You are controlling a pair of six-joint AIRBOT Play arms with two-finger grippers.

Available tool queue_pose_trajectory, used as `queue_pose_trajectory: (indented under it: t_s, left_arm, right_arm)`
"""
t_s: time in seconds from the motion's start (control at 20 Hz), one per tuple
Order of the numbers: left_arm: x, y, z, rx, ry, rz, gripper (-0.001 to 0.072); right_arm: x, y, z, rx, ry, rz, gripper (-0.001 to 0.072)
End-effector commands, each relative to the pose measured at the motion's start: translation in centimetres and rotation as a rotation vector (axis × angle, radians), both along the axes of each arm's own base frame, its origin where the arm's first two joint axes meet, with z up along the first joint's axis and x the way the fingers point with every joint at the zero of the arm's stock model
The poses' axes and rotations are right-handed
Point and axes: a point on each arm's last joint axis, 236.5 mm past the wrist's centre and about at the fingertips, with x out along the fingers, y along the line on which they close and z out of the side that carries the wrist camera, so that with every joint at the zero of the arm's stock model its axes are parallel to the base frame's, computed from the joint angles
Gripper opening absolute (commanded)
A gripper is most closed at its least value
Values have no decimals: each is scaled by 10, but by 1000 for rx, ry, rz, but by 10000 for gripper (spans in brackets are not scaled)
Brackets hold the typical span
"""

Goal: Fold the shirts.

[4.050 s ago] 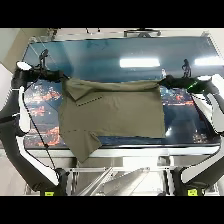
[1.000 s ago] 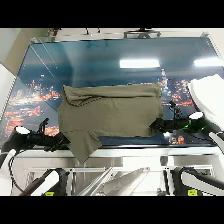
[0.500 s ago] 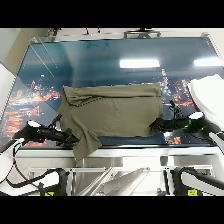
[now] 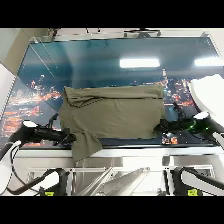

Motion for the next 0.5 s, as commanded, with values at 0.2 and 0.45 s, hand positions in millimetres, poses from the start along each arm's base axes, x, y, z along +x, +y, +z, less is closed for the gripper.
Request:
queue_pose_trajectory:
  t_s: [0.2, 0.45]
  left_arm:
    - [15, 46, 44, 112, -162, 188, 20]
    - [49, 44, 96, 67, -314, 225, 20]
  right_arm:
    - [1, -49, 8, 29, 25, -157, 14]
    - [13, -41, 27, 91, -9, -169, 15]
